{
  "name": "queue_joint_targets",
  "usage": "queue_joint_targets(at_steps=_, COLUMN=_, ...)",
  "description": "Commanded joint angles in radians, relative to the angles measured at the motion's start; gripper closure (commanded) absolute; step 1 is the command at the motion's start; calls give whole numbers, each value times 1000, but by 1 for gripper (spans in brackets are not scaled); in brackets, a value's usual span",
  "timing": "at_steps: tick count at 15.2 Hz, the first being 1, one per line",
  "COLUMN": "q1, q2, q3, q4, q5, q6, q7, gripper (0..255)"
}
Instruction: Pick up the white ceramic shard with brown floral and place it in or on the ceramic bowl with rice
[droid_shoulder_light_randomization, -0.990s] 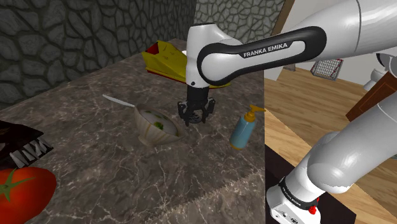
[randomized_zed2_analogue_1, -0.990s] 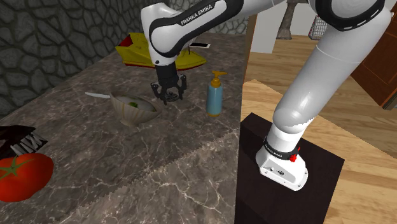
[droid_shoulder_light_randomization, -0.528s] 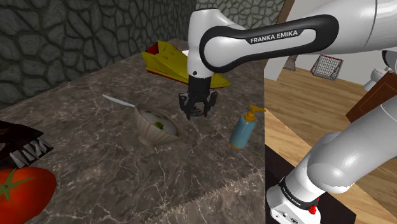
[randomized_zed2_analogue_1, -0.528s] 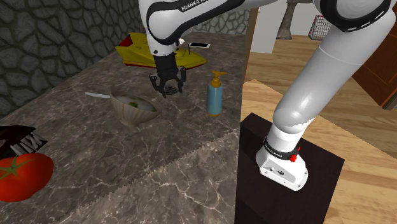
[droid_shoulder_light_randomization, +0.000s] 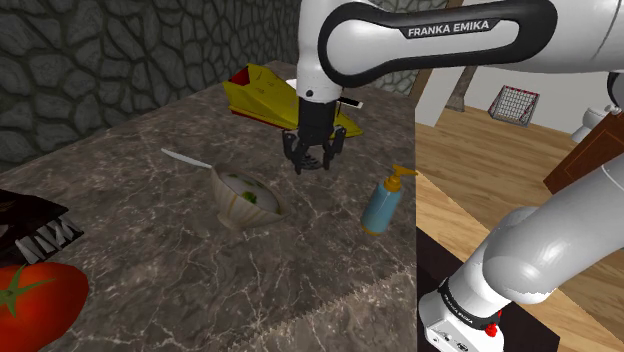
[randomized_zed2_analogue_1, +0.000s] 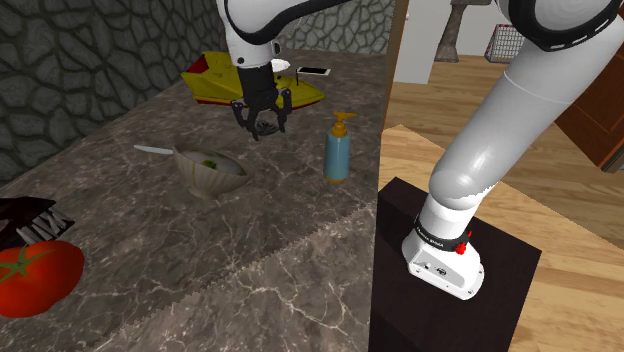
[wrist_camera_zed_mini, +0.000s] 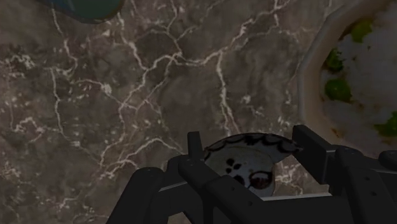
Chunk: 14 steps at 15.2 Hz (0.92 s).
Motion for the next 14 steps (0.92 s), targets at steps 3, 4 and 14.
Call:
queue_joint_targets(at_steps=3, q1=-2, q2=-6, q3=-4, q4=48, q5=-1, q6=-54, q7=0, gripper=255)
queue_joint_targets(at_steps=4, q1=-2, q2=-6, q3=-5, q4=61, q5=-1, q6=-67, q7=1, gripper=255)
queue_joint_targets(at_steps=14, q1=-6, q2=-1, q3=-11, q4=201, q5=-6, q6=-202, q7=9, gripper=255)
